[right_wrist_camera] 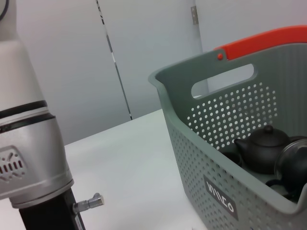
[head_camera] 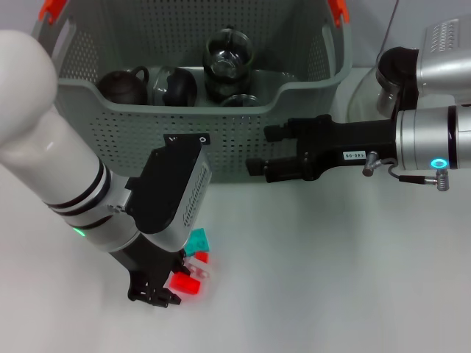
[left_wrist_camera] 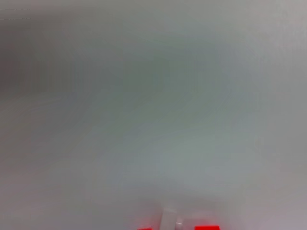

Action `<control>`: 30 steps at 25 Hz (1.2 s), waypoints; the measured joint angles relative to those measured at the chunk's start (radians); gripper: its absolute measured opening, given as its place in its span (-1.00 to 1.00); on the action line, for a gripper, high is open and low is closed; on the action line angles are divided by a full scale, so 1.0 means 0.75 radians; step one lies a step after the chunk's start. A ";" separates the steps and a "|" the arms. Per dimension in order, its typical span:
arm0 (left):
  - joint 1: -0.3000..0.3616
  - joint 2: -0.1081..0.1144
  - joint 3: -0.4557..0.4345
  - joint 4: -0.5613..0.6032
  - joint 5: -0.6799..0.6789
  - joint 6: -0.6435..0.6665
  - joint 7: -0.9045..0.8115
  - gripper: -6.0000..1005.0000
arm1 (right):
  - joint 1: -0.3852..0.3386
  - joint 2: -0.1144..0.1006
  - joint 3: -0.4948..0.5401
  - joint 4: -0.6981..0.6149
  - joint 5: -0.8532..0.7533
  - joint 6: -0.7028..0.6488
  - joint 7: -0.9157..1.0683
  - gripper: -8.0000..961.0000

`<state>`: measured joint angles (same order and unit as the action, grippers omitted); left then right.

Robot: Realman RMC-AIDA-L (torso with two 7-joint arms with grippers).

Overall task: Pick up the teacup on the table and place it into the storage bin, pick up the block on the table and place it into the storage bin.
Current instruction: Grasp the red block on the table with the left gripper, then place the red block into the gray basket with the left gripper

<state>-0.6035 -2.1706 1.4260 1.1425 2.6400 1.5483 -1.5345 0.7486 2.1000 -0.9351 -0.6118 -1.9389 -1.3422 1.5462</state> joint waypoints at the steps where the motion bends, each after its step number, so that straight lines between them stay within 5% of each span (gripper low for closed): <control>1: 0.000 0.000 0.004 -0.001 0.000 -0.002 -0.002 -0.19 | 0.000 0.000 0.000 0.000 0.000 0.000 0.000 0.77; 22: 0.001 -0.004 0.083 0.005 -0.026 -0.062 -0.085 -0.55 | -0.005 -0.002 -0.007 0.000 0.000 0.000 0.000 0.77; 30: 0.001 0.000 -0.047 0.117 -0.094 0.143 -0.112 -0.61 | -0.010 -0.002 -0.007 -0.005 0.000 -0.005 0.000 0.77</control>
<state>-0.6027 -2.1707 1.3903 1.2302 2.5698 1.6556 -1.6181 0.7407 2.0985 -0.9406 -0.6155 -1.9390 -1.3460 1.5462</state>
